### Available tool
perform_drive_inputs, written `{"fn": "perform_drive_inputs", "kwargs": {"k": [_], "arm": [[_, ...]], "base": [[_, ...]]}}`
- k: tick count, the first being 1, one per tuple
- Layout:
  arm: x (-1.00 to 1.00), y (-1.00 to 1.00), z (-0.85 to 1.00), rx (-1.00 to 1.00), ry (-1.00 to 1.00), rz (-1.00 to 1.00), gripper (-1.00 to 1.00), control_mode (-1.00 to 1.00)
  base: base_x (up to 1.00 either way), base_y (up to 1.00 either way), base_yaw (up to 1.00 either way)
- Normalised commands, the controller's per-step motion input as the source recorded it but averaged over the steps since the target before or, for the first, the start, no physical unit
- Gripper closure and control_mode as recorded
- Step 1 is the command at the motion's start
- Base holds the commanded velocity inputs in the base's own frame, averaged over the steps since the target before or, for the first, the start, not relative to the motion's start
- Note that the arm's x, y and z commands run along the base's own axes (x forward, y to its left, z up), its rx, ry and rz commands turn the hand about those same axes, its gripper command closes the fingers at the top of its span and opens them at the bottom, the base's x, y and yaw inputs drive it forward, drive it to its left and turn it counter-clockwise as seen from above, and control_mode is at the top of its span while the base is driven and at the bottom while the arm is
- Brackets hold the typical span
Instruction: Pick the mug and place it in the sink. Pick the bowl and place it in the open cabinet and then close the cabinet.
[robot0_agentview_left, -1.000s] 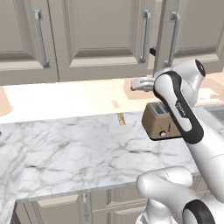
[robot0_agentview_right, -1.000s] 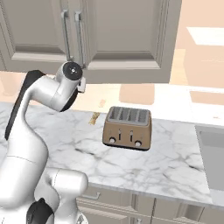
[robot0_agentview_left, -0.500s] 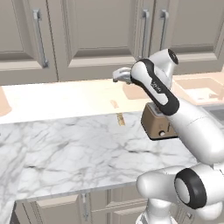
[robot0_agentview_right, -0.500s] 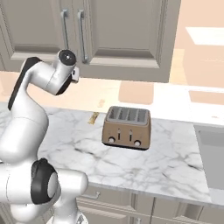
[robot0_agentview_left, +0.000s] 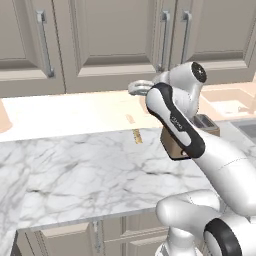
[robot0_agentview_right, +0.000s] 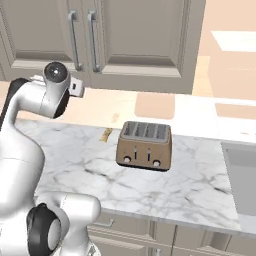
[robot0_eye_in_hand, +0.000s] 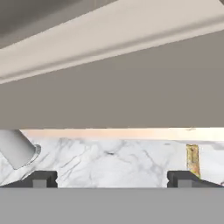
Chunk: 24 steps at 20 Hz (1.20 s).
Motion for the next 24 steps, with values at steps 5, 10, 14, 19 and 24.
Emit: {"fn": "perform_drive_inputs", "kwargs": {"k": [5, 10, 14, 19, 24], "arm": [[-1.00, -0.50, 0.35, -0.11, -0.46, -0.01, -1.00, -1.00], [-0.63, -0.75, 0.48, -0.16, -0.45, 0.00, -1.00, -1.00], [0.00, -0.56, 0.55, -0.21, -0.36, -0.12, -1.00, -1.00], [0.27, -0.08, 0.57, -0.18, -0.31, -0.34, -1.00, -1.00], [0.72, 0.47, 0.02, -0.16, -0.02, -0.33, -1.00, -1.00]], "base": [[0.00, 0.00, 0.00], [0.00, 0.00, 0.00], [0.00, 0.00, 0.00], [0.00, 0.00, 0.00], [0.00, 0.00, 0.00]]}}
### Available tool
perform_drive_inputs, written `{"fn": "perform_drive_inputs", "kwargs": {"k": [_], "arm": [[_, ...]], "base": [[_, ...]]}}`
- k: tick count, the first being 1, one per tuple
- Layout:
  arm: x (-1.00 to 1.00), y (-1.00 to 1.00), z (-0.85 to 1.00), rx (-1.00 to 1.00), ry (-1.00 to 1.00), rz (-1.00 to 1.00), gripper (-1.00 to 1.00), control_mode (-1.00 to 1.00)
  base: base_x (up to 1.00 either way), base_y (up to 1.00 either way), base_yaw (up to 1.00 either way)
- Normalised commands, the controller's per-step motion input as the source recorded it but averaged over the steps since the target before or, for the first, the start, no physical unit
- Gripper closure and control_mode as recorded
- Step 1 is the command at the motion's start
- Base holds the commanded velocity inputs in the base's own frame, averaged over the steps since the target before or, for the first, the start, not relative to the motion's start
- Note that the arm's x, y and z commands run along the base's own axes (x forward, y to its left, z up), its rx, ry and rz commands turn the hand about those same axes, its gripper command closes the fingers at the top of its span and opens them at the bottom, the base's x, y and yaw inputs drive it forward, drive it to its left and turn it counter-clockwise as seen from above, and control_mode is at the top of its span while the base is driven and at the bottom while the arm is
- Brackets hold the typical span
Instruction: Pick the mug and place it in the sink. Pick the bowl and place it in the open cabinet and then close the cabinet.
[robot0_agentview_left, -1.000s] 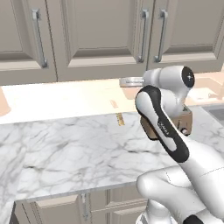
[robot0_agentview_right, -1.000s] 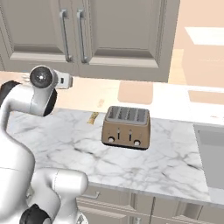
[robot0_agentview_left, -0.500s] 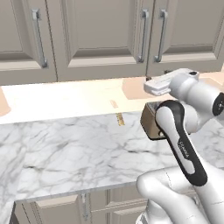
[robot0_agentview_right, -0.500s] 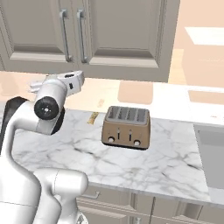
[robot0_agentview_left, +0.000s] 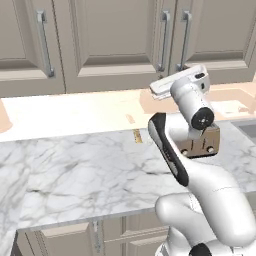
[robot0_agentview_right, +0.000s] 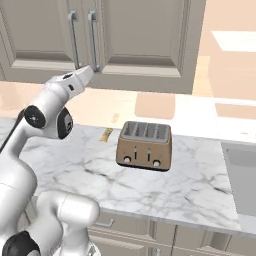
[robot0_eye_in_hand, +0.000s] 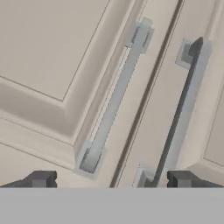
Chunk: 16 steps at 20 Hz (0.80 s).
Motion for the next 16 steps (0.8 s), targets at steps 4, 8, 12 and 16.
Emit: {"fn": "perform_drive_inputs", "kwargs": {"k": [4, 8, 12, 16], "arm": [[0.63, 0.00, 0.36, 0.00, 0.26, -0.09, -1.00, -1.00], [0.74, -0.19, 0.62, 0.01, 0.47, -0.01, -1.00, -1.00], [0.47, -0.49, 0.72, 0.06, 0.48, 0.09, -1.00, -1.00], [0.50, -0.59, 0.58, 0.11, 0.48, 0.23, -1.00, -1.00]], "base": [[0.00, 0.00, 0.00], [0.00, 0.00, 0.00], [0.00, 0.00, 0.00], [0.00, 0.00, 0.00]]}}
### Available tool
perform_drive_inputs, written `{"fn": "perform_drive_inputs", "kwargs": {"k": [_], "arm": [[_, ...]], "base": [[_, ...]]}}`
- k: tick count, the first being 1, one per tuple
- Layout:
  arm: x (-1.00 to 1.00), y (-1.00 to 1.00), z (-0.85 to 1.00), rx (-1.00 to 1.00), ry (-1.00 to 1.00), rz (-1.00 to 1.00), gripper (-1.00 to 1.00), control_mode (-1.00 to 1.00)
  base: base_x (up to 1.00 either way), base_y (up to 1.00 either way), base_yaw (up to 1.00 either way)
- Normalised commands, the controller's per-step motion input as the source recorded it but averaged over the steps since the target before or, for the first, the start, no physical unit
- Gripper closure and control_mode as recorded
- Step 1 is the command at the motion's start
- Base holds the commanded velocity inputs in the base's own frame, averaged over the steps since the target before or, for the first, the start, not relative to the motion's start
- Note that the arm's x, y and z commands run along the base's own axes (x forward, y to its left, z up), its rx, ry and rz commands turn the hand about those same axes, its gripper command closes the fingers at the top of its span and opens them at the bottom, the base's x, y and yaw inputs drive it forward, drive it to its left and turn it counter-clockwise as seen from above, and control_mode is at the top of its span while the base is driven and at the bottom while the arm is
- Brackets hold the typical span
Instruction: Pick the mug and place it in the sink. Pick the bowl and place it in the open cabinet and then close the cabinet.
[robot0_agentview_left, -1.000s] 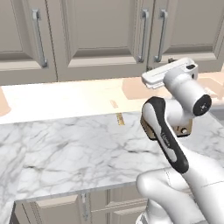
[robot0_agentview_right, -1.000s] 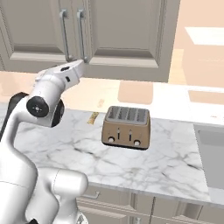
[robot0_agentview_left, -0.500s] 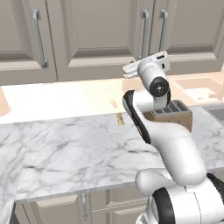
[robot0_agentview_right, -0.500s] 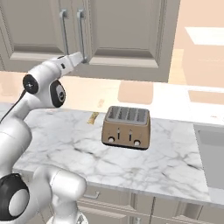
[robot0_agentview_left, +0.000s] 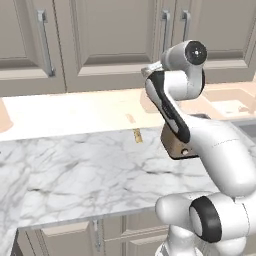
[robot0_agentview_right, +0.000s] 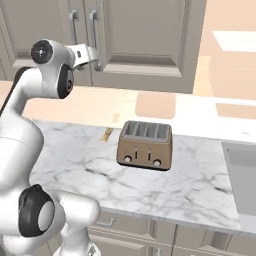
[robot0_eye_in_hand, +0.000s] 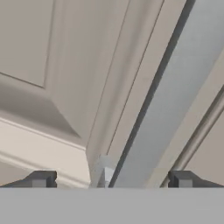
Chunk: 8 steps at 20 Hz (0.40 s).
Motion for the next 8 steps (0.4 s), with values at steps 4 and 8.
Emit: {"fn": "perform_drive_inputs", "kwargs": {"k": [4, 8], "arm": [[0.22, -0.55, 0.22, 0.15, 0.41, 0.14, -1.00, -1.00], [-0.17, -0.13, 0.00, 0.00, 0.07, -0.04, -1.00, -1.00]], "base": [[0.00, 0.00, 0.00], [0.00, 0.00, 0.00]]}}
